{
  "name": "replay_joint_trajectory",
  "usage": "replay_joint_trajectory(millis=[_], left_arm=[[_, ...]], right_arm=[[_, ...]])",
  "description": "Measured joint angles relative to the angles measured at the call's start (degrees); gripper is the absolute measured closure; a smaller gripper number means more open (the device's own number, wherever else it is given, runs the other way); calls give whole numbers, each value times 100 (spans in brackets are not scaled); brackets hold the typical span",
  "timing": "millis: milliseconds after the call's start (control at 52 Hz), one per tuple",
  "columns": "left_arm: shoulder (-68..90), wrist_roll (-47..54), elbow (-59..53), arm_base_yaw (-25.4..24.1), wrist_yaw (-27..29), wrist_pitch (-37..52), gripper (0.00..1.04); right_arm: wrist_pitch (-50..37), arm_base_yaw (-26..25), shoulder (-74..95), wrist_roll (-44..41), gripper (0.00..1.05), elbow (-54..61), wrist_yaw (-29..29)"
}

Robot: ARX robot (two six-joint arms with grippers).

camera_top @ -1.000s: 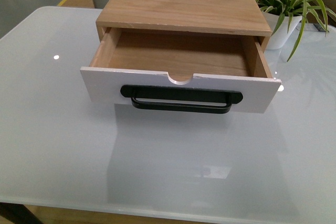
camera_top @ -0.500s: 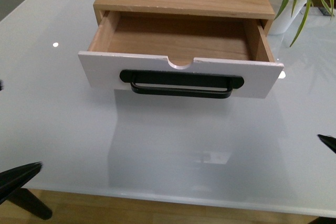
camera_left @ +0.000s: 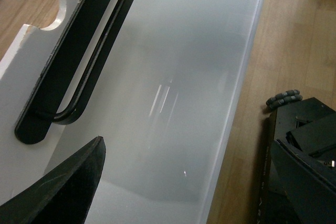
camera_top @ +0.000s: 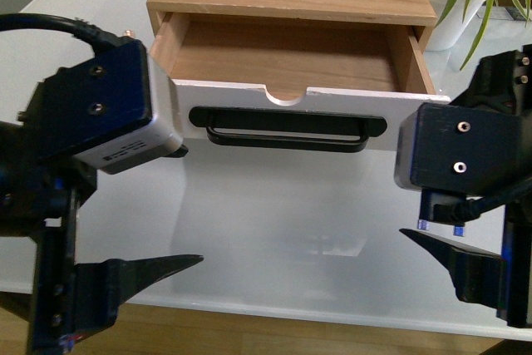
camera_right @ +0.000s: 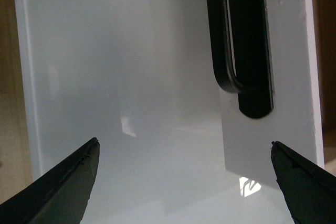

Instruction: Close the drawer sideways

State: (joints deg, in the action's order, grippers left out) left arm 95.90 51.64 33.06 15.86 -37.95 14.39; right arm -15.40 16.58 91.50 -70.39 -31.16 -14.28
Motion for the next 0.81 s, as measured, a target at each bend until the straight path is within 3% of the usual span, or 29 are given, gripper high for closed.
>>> replay_joint_trajectory(millis=[808], left_arm=[[1416,236,1521,245,-249,-321,9]], right_arm=[[-44,345,1099,-584,9,-822,-271]])
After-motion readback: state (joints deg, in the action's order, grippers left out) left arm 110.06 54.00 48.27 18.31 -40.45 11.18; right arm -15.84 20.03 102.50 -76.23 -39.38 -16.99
